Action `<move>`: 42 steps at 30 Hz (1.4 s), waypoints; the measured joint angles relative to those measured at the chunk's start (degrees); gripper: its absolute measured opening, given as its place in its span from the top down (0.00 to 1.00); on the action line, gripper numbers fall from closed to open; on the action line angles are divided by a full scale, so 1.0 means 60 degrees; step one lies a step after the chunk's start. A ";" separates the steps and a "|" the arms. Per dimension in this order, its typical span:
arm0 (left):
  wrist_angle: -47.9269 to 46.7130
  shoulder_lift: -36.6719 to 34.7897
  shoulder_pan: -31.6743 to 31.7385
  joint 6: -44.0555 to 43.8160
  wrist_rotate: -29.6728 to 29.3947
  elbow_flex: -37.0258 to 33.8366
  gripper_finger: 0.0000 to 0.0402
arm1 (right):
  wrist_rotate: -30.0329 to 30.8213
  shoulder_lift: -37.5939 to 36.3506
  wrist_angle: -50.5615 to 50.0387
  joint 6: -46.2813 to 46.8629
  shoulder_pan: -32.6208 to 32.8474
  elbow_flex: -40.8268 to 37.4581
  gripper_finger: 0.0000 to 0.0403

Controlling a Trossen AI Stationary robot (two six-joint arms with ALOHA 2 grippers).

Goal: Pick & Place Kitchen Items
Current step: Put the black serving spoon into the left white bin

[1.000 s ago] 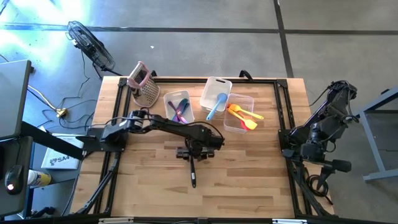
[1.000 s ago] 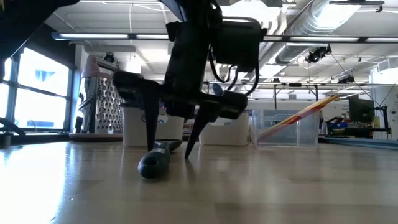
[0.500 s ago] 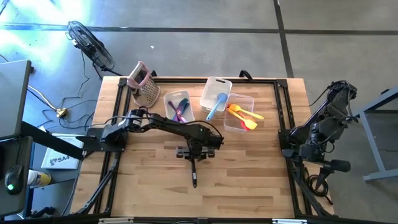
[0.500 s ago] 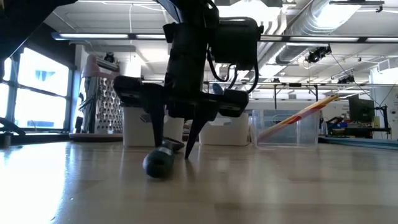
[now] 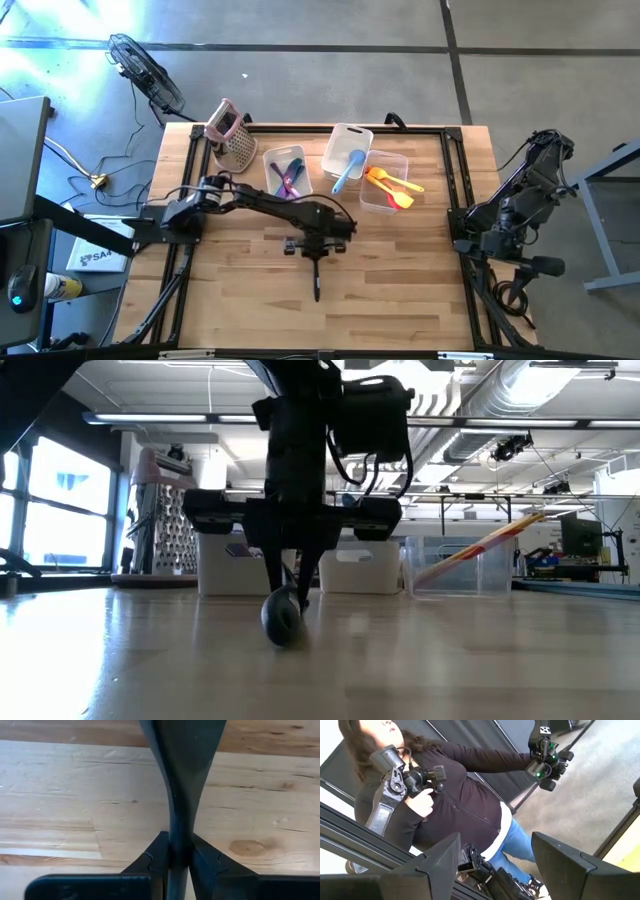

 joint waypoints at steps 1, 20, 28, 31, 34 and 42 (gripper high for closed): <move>0.0025 -0.0004 -0.0104 -0.0077 -0.0144 -0.0039 0.90 | 0.0000 0.0000 0.0041 0.0000 0.0000 0.0001 0.41; -0.1515 0.0220 -0.0741 0.0138 -0.1205 0.2092 0.90 | -0.0022 0.0000 0.0107 -0.0109 0.0000 0.0005 0.41; -0.2569 0.0250 -0.1359 0.0041 -0.1871 0.4194 0.90 | 0.0000 0.0000 -0.0171 -0.0291 0.0000 0.0005 0.41; -0.3136 0.0240 -0.1559 -0.0077 -0.2618 0.4995 0.90 | 0.0000 0.0000 -0.0177 -0.0364 0.0000 0.0005 0.41; -0.3767 0.0233 -0.1702 -0.0070 -0.3209 0.6012 0.90 | 0.0003 0.0000 -0.0177 -0.0560 0.0000 0.0005 0.41; -0.4438 -0.0353 -0.1458 0.0642 -0.4808 0.6835 0.90 | 0.0236 -0.0022 -0.0210 -0.0801 0.0007 0.0005 0.41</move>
